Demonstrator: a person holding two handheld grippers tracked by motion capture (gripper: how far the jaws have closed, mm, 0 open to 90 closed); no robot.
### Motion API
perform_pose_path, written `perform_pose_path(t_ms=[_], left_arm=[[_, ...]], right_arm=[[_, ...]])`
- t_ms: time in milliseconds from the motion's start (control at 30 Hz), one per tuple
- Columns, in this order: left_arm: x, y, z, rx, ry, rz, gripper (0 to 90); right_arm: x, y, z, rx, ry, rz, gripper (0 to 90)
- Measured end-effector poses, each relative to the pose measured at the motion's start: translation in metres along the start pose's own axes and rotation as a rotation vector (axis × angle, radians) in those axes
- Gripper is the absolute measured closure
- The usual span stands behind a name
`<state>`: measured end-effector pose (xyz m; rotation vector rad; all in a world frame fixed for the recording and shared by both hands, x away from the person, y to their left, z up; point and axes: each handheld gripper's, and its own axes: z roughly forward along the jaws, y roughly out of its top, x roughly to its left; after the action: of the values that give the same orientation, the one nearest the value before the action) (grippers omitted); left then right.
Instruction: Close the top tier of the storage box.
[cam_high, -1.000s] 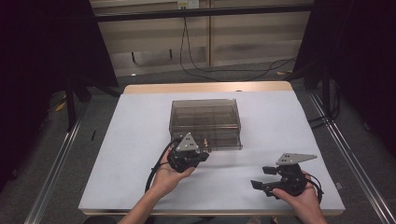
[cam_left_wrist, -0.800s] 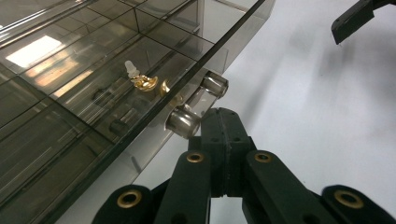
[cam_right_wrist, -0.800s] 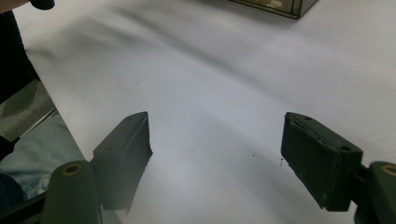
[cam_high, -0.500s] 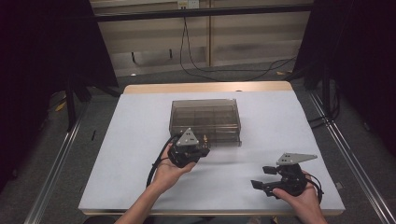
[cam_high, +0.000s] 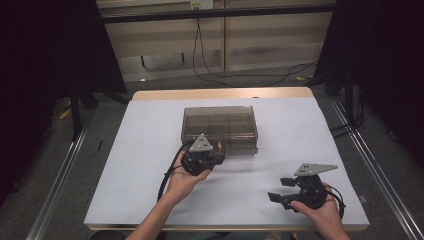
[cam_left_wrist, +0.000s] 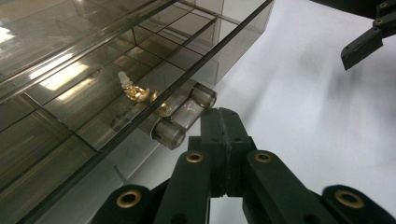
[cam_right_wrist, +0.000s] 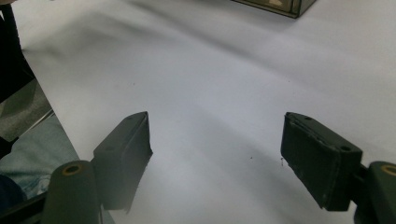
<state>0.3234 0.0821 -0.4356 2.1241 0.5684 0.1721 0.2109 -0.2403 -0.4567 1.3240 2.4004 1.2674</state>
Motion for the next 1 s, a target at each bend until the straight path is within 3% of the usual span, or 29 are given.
perform_pose_path(t_ms=[233,633,833,1000], left_arm=[[0.007,-0.001,0.002,0.0,-0.007,-0.023,90.0],[0.01,0.0,-0.003,-0.003,0.021,-0.003,90.0],[0.008,0.008,-0.005,-0.008,0.03,0.017,89.9],[0.01,0.01,-0.005,-0.017,0.03,0.011,89.8]], right_arm=[[-0.005,-0.002,0.0,0.0,0.003,0.009,24.7],[-0.002,0.0,0.007,0.022,0.01,-0.007,24.5],[0.001,0.001,0.006,0.018,0.006,-0.012,24.6],[0.006,0.003,0.007,0.019,0.008,-0.029,24.5]])
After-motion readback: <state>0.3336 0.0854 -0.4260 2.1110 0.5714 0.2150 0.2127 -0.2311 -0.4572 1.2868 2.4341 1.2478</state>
